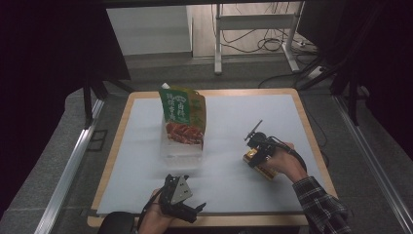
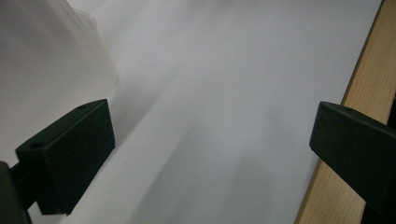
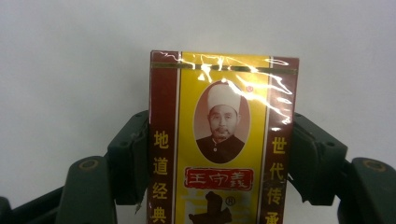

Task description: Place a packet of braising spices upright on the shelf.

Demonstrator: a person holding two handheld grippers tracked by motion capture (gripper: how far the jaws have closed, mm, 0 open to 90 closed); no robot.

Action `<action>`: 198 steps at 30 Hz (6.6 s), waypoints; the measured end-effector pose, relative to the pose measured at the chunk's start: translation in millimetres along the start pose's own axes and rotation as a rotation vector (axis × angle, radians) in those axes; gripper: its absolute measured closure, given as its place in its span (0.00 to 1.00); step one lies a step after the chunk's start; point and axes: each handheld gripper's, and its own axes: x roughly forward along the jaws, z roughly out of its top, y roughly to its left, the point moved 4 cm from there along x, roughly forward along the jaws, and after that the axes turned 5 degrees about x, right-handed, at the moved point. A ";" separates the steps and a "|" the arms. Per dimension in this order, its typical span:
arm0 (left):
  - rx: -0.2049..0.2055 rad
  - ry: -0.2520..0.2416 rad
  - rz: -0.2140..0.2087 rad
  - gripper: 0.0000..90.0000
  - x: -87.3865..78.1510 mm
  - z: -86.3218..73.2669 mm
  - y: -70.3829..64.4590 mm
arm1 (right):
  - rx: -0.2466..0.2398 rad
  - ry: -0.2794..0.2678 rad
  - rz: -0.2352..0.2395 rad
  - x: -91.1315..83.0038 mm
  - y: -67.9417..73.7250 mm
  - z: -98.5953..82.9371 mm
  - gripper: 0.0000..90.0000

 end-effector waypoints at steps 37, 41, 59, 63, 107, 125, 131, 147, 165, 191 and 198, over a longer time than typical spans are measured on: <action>-0.022 -0.023 -0.002 0.00 -1.7 1.6 0.8 | -0.028 -0.571 0.099 -67.3 11.0 3.5 0.35; -0.027 -0.026 0.001 0.00 -2.3 1.5 1.8 | -0.026 -0.629 0.119 -73.4 14.3 7.2 0.35; -0.053 -0.033 -0.004 0.00 -8.0 0.7 3.9 | -0.038 -0.821 0.142 -90.2 29.7 29.5 0.35; -0.067 -0.029 -0.001 0.00 -12.2 -3.7 2.7 | -0.043 -0.860 0.150 -91.7 33.0 32.7 0.35; -0.082 -0.034 0.067 0.00 -29.3 -15.8 12.0 | -0.139 -1.006 0.291 -75.9 95.0 99.9 0.35; -0.076 -0.037 0.065 0.00 -29.0 -14.9 11.1 | -0.163 -1.018 0.348 -57.0 128.1 127.9 0.35; -0.082 -0.041 0.064 0.00 -28.8 -14.8 10.7 | -0.151 -1.023 0.365 -50.3 136.0 134.2 0.35; -0.069 -0.029 0.062 0.00 -29.1 -15.3 11.0 | -0.115 -1.003 0.376 -25.2 142.3 128.9 0.36; -0.052 -0.011 0.060 0.00 -26.1 -15.3 8.2 | -0.117 -0.897 0.318 1.8 136.5 110.0 0.36; -0.062 -0.026 0.072 0.00 -26.9 -14.7 9.5 | -0.136 -0.782 0.342 -17.0 134.5 111.2 0.10; -0.059 -0.020 0.078 0.00 -28.3 -15.2 11.3 | -0.167 -0.758 0.319 -22.2 133.9 106.7 0.07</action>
